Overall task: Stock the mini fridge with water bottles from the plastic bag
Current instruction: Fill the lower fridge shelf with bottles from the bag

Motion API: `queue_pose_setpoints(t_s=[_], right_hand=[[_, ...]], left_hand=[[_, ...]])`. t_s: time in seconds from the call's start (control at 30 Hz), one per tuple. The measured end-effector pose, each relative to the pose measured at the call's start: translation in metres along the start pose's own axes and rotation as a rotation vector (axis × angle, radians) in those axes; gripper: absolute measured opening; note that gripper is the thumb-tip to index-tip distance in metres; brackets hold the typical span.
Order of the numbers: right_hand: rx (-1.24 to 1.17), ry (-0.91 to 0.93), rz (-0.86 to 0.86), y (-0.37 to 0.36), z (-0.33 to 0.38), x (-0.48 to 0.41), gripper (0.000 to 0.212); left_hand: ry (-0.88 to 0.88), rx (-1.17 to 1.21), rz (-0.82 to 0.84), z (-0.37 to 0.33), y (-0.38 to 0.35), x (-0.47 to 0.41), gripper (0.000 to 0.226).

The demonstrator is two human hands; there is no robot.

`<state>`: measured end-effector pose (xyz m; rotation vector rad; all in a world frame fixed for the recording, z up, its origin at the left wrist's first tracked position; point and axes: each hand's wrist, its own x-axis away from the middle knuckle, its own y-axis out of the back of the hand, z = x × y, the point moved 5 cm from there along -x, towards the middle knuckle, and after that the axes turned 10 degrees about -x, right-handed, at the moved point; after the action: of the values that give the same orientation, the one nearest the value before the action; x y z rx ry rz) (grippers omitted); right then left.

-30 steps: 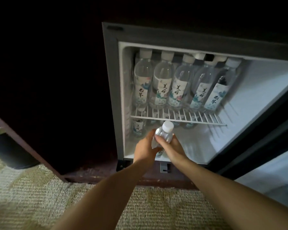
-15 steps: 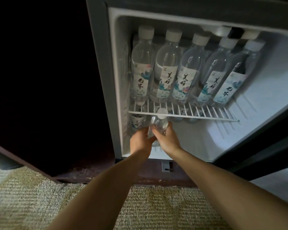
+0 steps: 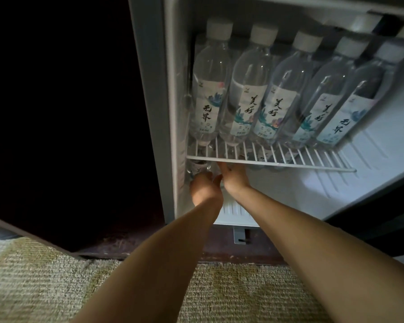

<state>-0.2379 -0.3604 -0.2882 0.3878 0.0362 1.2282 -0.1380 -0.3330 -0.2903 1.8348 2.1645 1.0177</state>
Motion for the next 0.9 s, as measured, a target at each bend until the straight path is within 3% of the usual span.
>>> queue_pose_setpoints(t_s=[0.17, 0.27, 0.37, 0.5, 0.63, 0.9], right_hand=[[-0.022, 0.003, -0.004, -0.003, -0.006, -0.007, 0.023], [-0.040, -0.015, -0.009, -0.003, -0.008, -0.007, 0.037], [-0.034, -0.031, 0.010, -0.005, -0.004, -0.001, 0.025], [0.094, -0.065, 0.084, -0.009, -0.018, 0.019, 0.058], [0.411, -0.167, 0.224, -0.005, -0.046, 0.048, 0.054], [0.320, -0.121, 0.243, 0.016, -0.004, 0.085, 0.049]], left_hand=[[-0.006, -0.009, 0.025, 0.000, 0.001, -0.005, 0.022], [-0.022, -0.041, 0.058, 0.000, 0.002, -0.005, 0.022], [-0.054, -0.096, 0.075, 0.000, 0.006, -0.003, 0.023], [-0.108, -0.183, 0.074, -0.001, 0.013, 0.007, 0.025], [-0.102, -0.242, 0.067, 0.002, 0.025, 0.020, 0.027], [-0.130, -0.188, 0.067, -0.009, 0.065, 0.064, 0.023]])
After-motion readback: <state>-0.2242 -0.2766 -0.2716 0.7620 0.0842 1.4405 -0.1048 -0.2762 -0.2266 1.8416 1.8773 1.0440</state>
